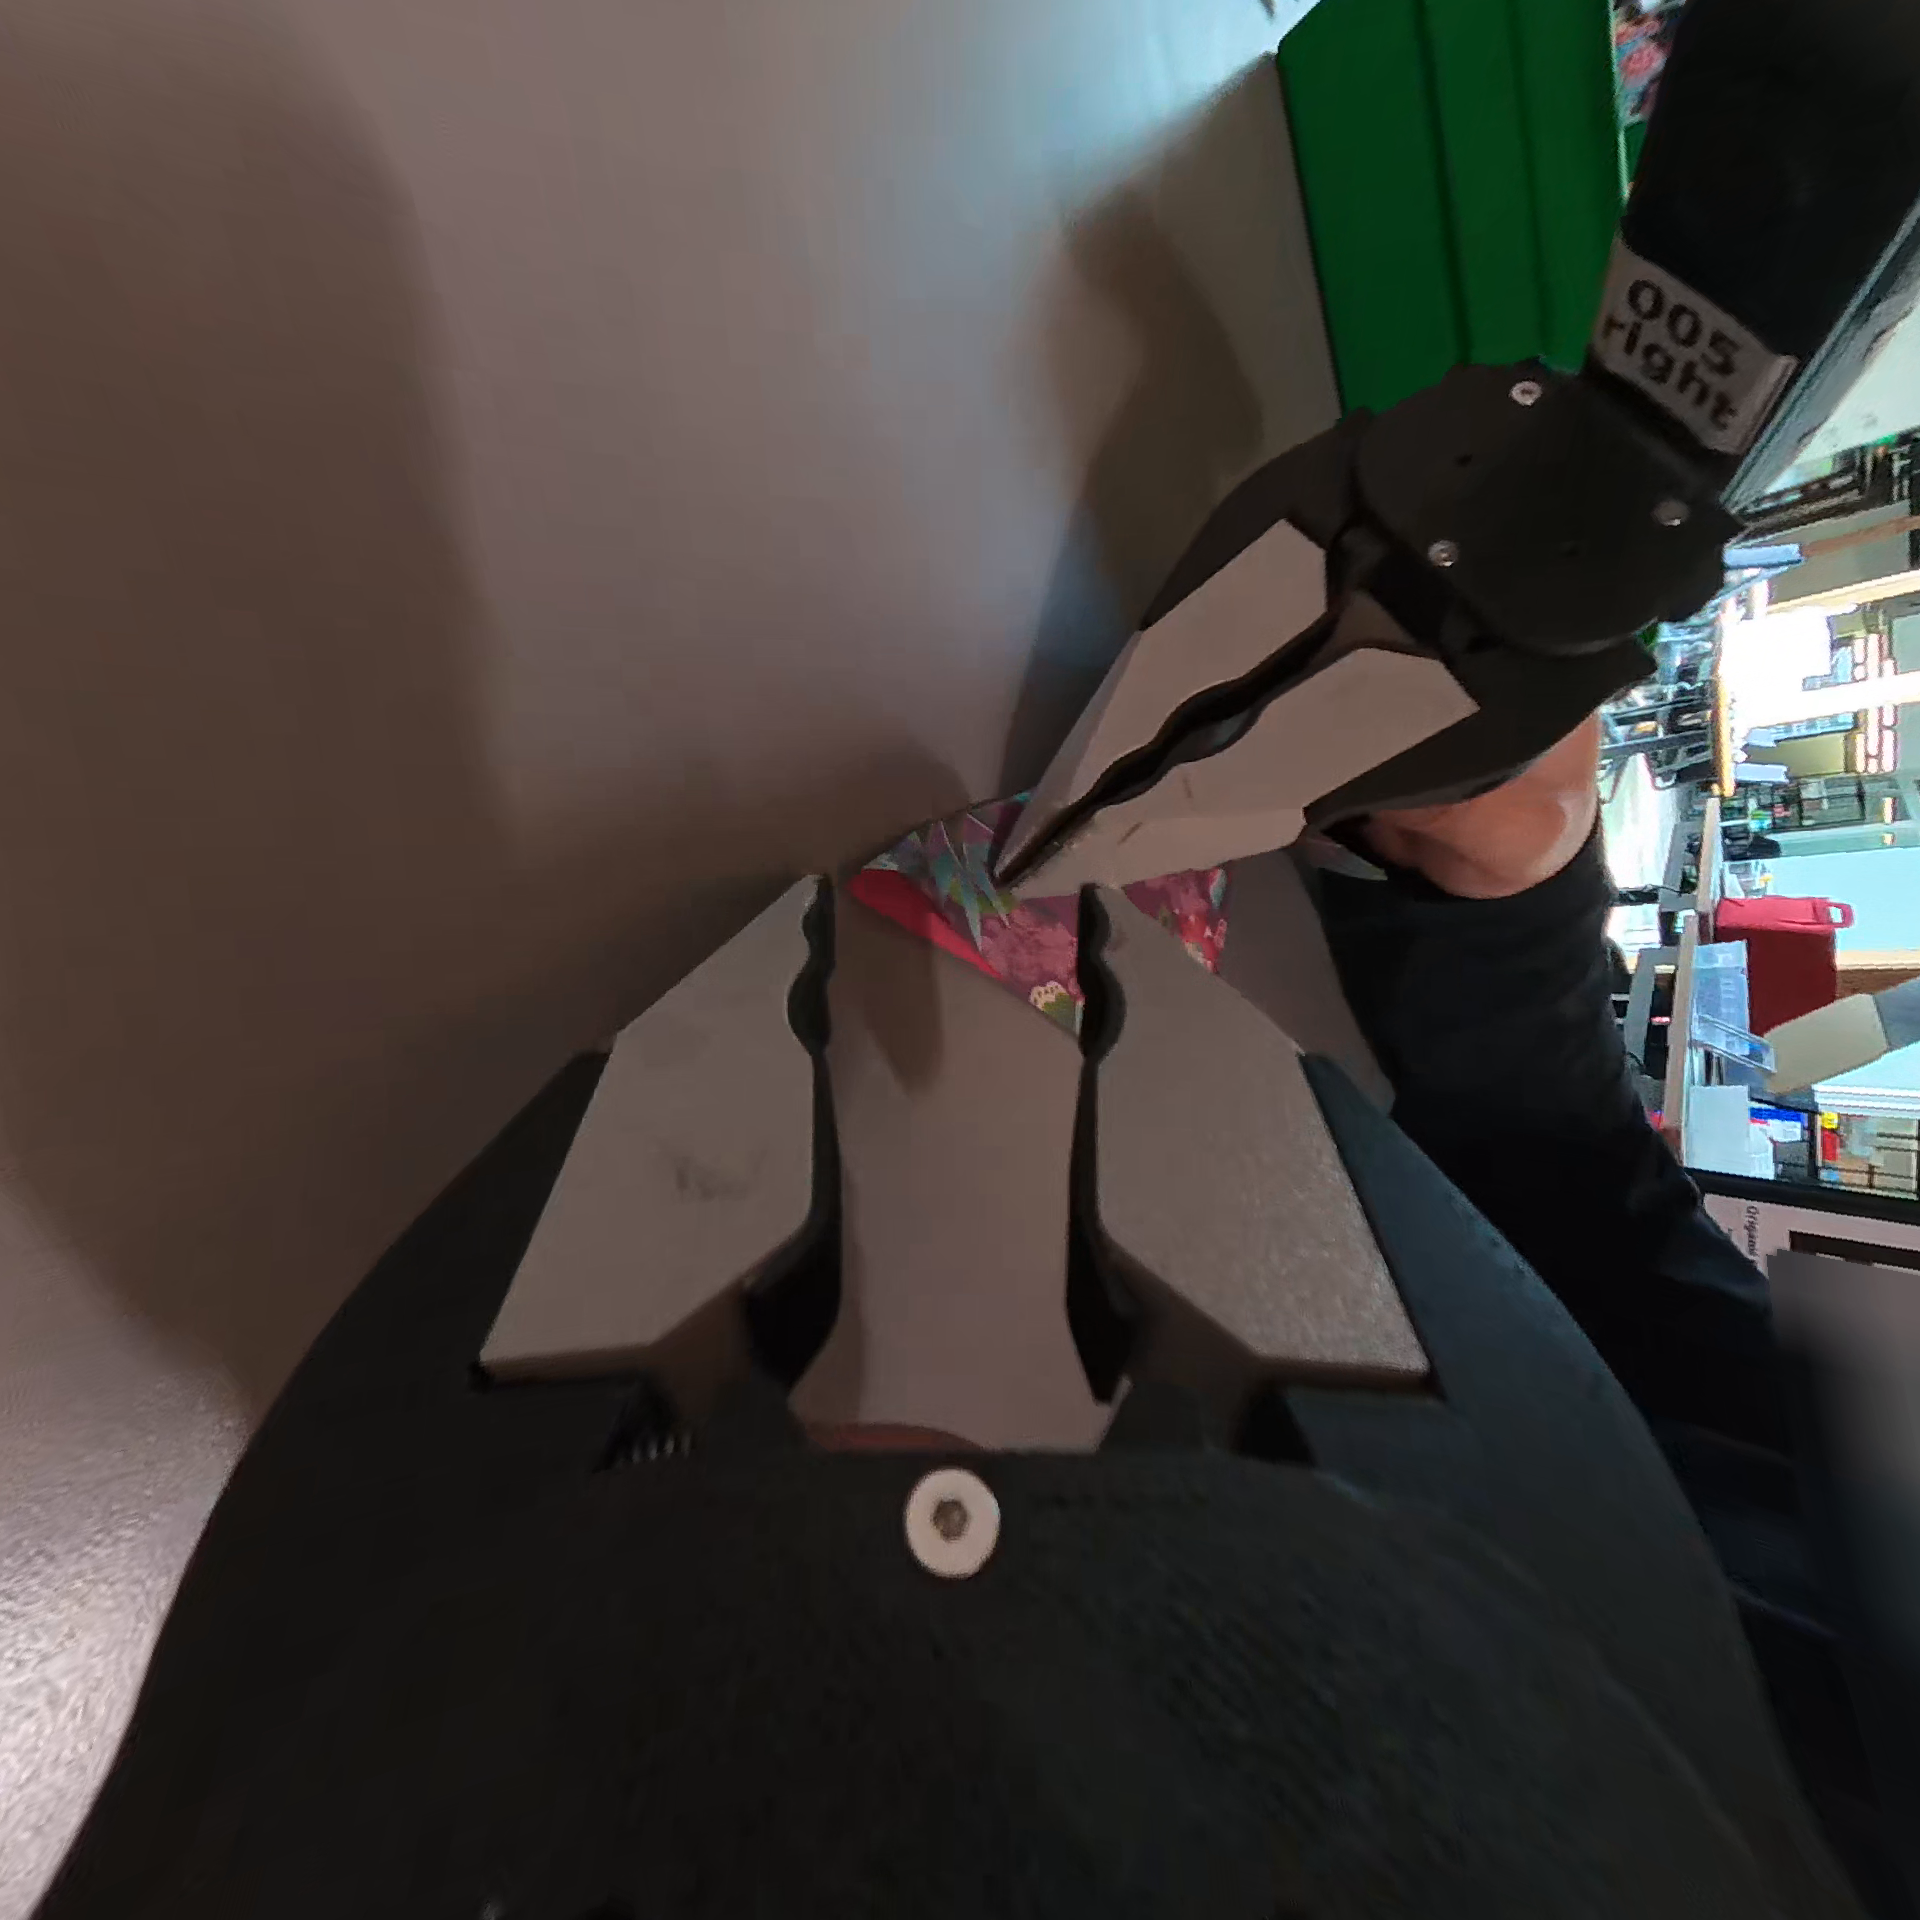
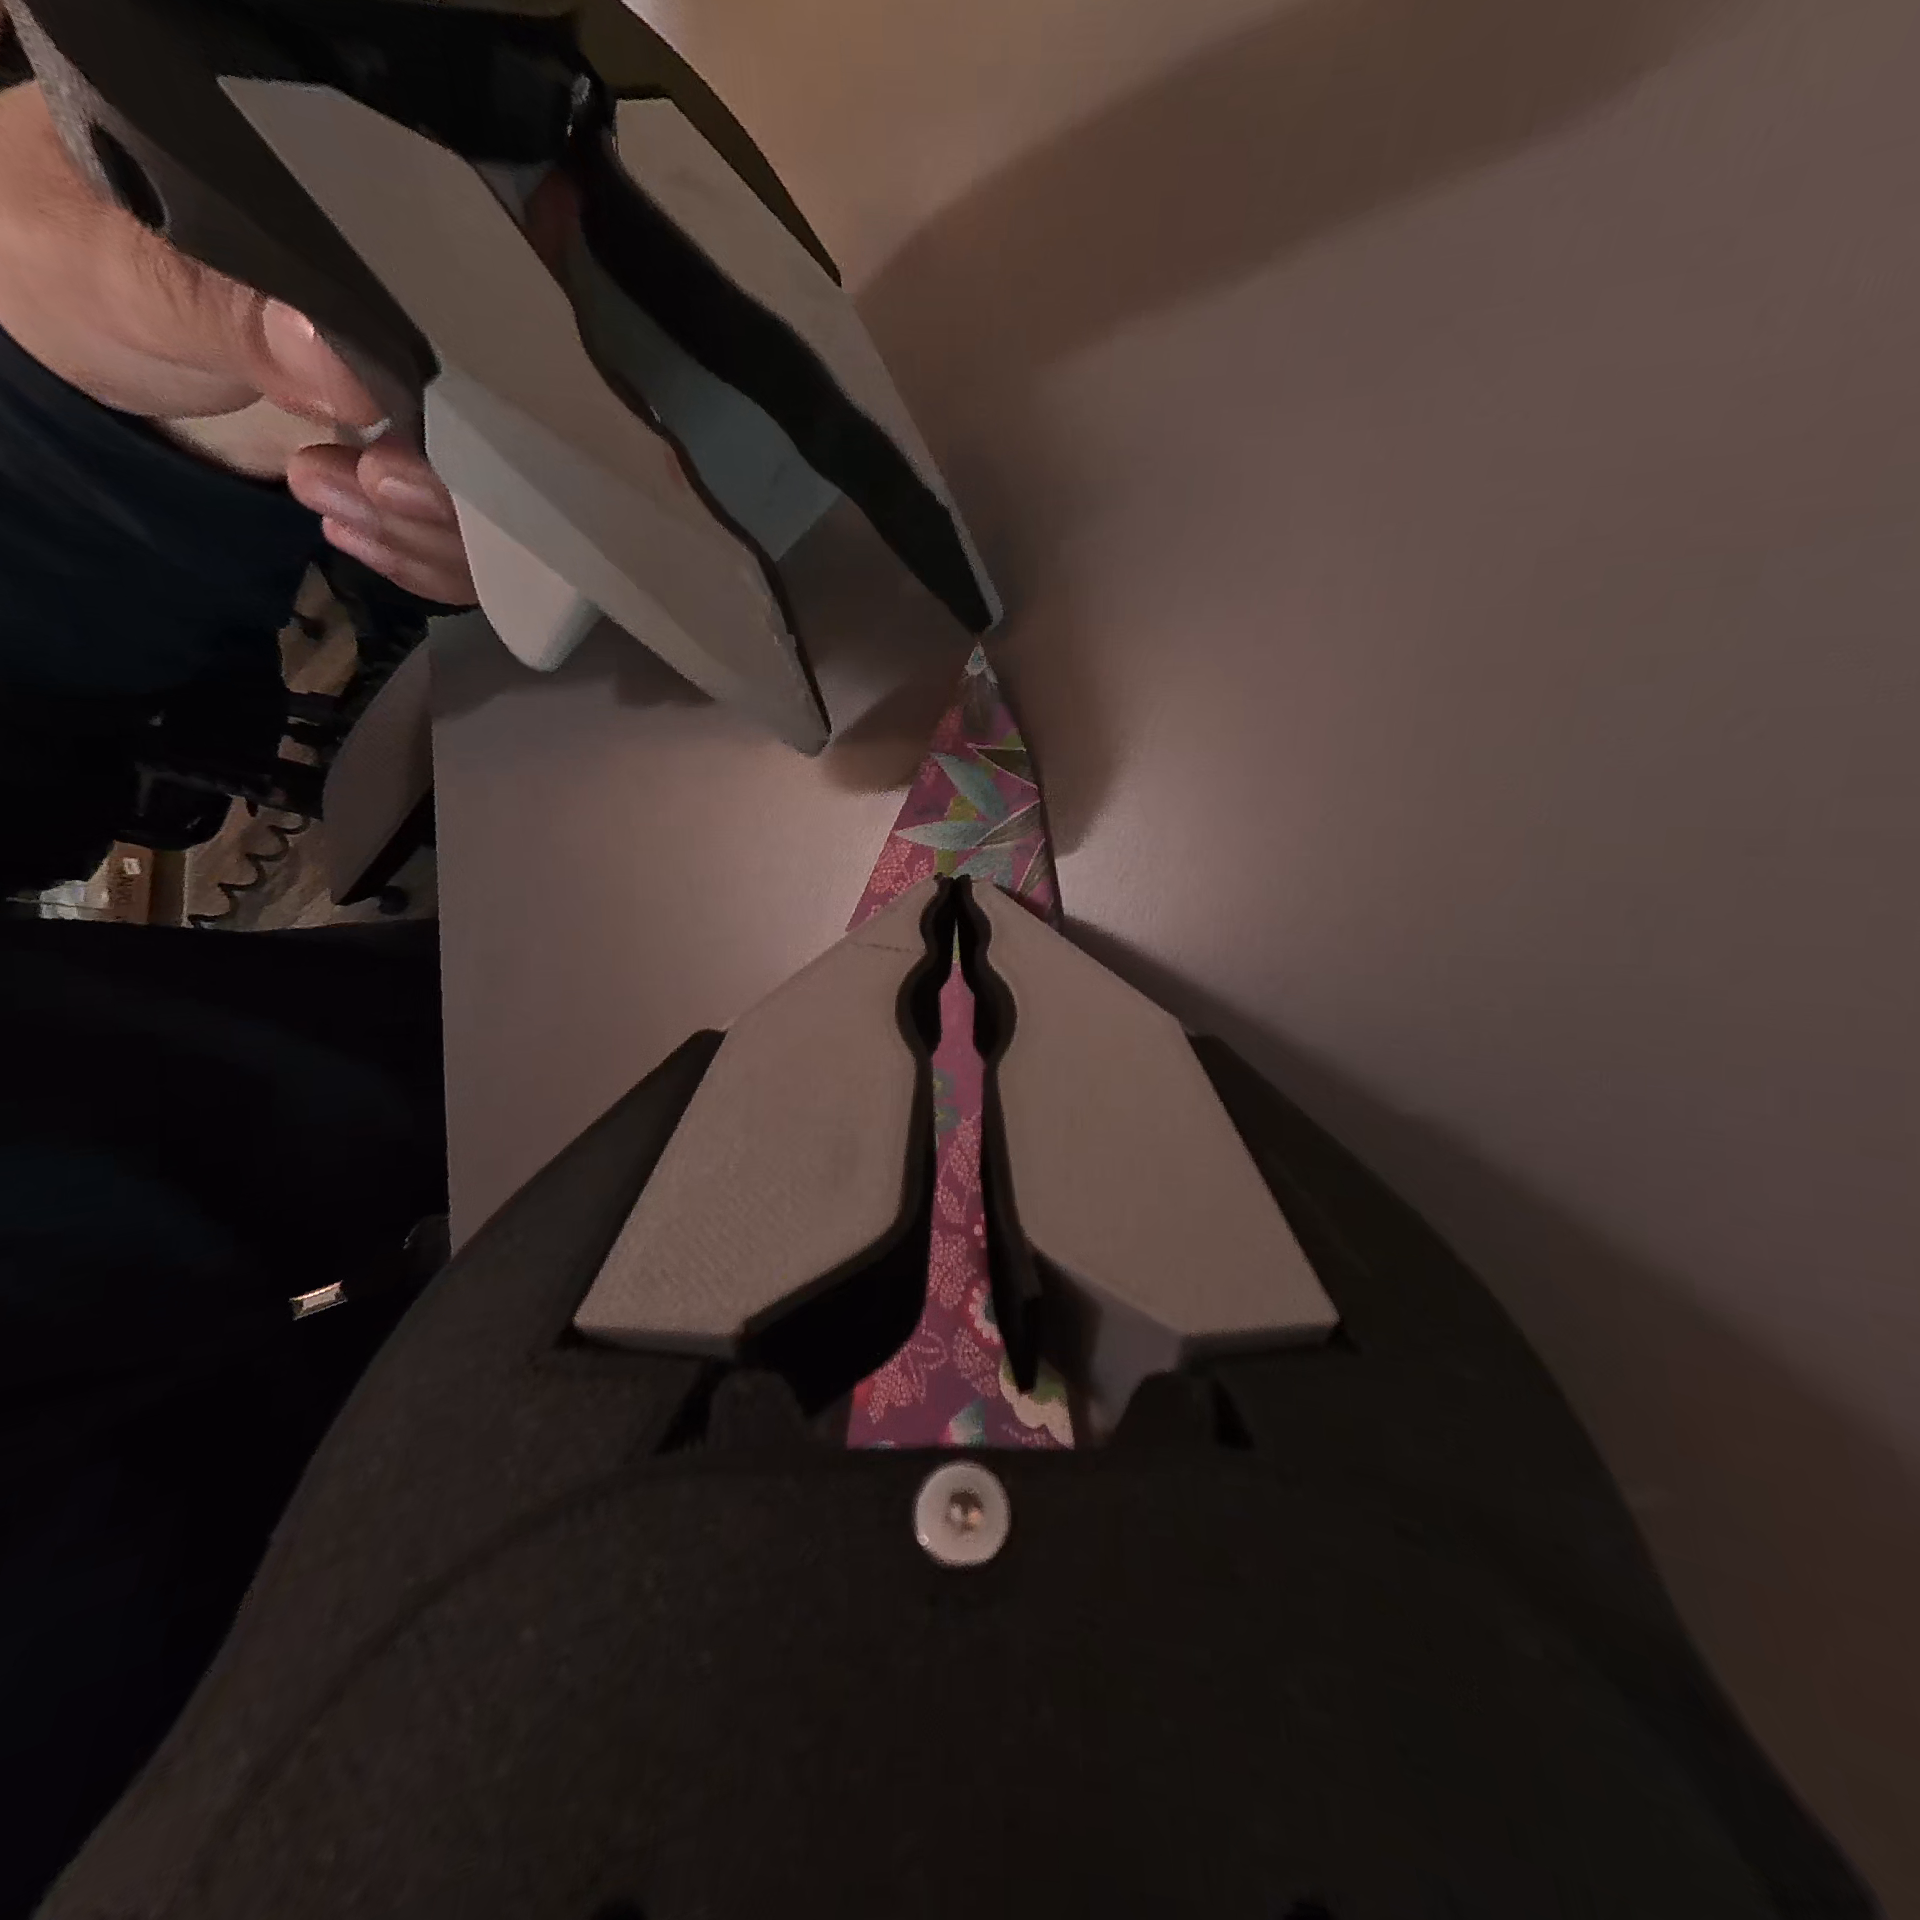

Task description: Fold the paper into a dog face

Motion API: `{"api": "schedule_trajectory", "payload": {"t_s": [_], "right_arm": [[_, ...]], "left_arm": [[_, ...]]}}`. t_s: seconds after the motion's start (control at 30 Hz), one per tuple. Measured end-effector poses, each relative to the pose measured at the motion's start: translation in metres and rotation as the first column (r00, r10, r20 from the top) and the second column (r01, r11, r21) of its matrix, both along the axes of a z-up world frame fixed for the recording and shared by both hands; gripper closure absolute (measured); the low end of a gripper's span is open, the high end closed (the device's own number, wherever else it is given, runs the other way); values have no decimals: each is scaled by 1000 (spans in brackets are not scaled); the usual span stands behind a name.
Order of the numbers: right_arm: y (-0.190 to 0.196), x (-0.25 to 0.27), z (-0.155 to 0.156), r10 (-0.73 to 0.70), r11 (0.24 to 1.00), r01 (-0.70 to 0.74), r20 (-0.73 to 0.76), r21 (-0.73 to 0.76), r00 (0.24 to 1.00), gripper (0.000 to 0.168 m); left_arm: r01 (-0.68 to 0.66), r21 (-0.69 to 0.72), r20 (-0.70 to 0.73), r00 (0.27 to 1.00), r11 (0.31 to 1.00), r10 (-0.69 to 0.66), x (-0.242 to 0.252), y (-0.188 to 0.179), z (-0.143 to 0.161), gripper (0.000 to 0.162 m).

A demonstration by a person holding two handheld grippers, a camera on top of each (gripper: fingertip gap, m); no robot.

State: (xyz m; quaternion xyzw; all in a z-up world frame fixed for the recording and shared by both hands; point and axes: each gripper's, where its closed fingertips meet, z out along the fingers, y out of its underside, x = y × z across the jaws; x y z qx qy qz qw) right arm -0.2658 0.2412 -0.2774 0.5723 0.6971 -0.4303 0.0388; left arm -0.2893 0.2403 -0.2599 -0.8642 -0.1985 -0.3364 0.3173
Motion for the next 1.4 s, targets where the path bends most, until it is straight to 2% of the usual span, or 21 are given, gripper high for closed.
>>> {"api": "schedule_trajectory", "payload": {"t_s": [0.17,0.5,1.03,1.2,1.3,1.4], "right_arm": [[0,0,0,-6,1000,6,3,-14,1000,168],[1,2,0,10,1000,-10,2,-16,1000,168],[2,3,0,12,999,-12,5,-44,1000,168],[1,4,1,15,999,-15,8,-48,1000,168],[1,4,1,19,999,-19,10,-47,1000,168],[1,4,1,20,999,-19,12,-51,1000,168]], "left_arm": [[14,-23,-40,999,1000,-15,4,4,-2,119],[8,-18,-86,996,1000,-9,-5,13,-8,139],[44,-8,-122,991,999,-45,0,20,-9,138],[84,2,-219,972,996,-82,-3,20,-15,157],[94,35,-207,975,995,-85,-1,21,-13,162],[102,86,-133,987,991,-90,6,23,-5,162]]}}
